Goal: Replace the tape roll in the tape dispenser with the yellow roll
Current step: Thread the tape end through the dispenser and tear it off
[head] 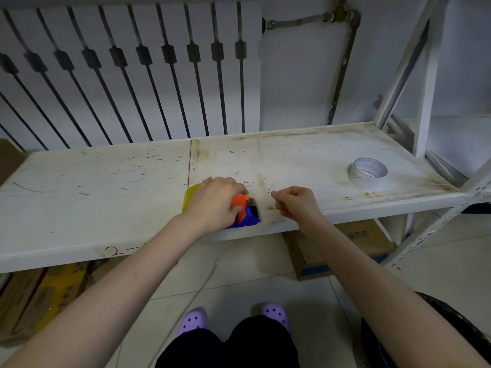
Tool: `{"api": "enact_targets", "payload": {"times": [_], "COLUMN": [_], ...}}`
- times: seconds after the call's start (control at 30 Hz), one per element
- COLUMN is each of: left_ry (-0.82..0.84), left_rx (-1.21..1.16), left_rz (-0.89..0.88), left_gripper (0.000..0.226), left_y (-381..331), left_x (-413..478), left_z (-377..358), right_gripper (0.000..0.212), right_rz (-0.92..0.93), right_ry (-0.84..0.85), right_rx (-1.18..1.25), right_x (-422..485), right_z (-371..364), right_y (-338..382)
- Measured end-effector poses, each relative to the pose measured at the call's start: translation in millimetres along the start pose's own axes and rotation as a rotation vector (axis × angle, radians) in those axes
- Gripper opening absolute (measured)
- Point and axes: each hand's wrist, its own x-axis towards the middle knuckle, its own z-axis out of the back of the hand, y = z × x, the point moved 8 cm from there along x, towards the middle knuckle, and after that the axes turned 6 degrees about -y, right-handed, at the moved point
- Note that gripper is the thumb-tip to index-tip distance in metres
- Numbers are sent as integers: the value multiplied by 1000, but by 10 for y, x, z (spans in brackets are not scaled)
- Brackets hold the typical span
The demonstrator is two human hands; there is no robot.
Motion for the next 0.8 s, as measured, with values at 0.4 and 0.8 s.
{"api": "enact_targets", "payload": {"times": [0.4, 0.8], "left_ry": [-3, 280], "left_rx": [67, 224], "left_rz": [-11, 113], "left_gripper": [32, 53], "left_y": [21, -32], "left_x": [23, 330], "left_z": [-147, -375], "right_gripper": [17, 14], "right_rz": [-42, 137], "right_ry": [10, -17], "right_rx": [31, -4], "right_x": [-19, -57], "right_z": [-24, 25], "right_y": [-139, 119]}}
